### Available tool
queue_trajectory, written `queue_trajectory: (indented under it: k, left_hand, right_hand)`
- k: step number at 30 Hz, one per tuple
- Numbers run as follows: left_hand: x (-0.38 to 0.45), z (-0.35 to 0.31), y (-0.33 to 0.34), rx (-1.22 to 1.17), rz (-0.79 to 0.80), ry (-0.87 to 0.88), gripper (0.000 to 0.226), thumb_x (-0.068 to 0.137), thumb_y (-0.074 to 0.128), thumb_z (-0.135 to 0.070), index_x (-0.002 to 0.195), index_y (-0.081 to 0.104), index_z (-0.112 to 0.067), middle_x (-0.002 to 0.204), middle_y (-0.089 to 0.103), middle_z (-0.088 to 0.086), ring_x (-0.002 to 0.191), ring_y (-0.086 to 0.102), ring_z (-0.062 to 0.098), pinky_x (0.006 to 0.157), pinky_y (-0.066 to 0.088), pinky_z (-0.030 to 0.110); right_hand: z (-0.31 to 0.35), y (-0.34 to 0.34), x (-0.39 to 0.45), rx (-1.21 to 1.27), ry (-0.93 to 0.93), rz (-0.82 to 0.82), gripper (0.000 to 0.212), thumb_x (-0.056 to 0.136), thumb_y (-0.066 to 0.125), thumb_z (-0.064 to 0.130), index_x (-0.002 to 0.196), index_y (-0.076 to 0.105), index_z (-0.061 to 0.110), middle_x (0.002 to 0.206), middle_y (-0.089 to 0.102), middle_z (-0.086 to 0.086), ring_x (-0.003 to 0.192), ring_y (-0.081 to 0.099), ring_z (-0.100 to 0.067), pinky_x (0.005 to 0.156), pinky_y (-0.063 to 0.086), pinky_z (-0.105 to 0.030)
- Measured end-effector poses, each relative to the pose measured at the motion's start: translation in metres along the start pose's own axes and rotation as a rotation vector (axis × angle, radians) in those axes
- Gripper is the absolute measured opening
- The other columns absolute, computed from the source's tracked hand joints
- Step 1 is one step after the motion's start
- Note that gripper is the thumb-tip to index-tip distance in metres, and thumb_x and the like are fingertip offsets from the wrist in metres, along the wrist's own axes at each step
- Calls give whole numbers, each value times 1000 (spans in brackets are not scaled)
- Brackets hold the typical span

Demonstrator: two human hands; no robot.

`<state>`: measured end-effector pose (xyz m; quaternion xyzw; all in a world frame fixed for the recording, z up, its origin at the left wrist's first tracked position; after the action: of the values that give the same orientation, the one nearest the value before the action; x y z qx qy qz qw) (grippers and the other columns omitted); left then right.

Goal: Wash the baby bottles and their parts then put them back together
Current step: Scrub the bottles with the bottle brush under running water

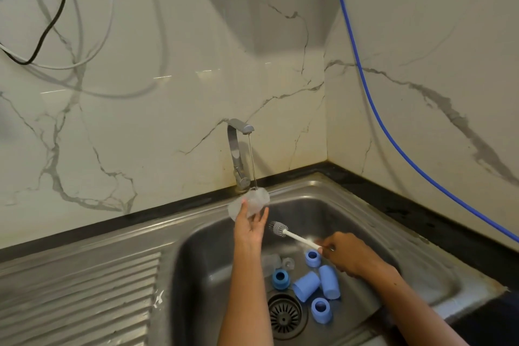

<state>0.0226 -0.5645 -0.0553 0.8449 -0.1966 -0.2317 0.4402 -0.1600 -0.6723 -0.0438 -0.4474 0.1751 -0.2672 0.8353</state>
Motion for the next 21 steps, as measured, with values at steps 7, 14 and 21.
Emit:
queue_trajectory:
  k: [7, 14, 21]
  left_hand:
    - [6, -9, 28, 474, 27, 213, 66, 78, 64, 14, 136, 42, -9, 130, 50, 15, 121, 48, 32, 97, 48, 47]
    - [1, -11, 25, 817, 42, 335, 63, 72, 63, 17, 116, 46, -24, 119, 49, 3, 105, 48, 20, 64, 46, 22]
    - [5, -20, 15, 547, 19, 261, 48, 84, 64, -7, 129, 47, -11, 119, 55, 15, 96, 57, 23, 67, 51, 30]
  right_hand:
    - [-3, 2, 3, -5, 9, 20, 22, 98, 49, 33, 79, 61, 32, 70, 59, 3, 60, 53, -11, 63, 45, -25]
    - [-5, 4, 2, -39, 15, 56, 22, 97, 50, 32, 100, 70, 25, 61, 53, 5, 49, 48, -8, 51, 40, -21]
    - [-6, 8, 2, -28, 23, 84, 15, 98, 49, 31, 94, 64, 29, 62, 52, 4, 48, 45, -8, 47, 39, -19]
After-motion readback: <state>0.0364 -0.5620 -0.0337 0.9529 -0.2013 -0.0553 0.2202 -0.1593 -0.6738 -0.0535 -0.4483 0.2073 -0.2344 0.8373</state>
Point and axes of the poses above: each hand's wrist, its own x-axis towards the middle knuckle, its own y-axis out of the palm, z = x × y, the point moved 9 cm from there along x, towards the middle knuckle
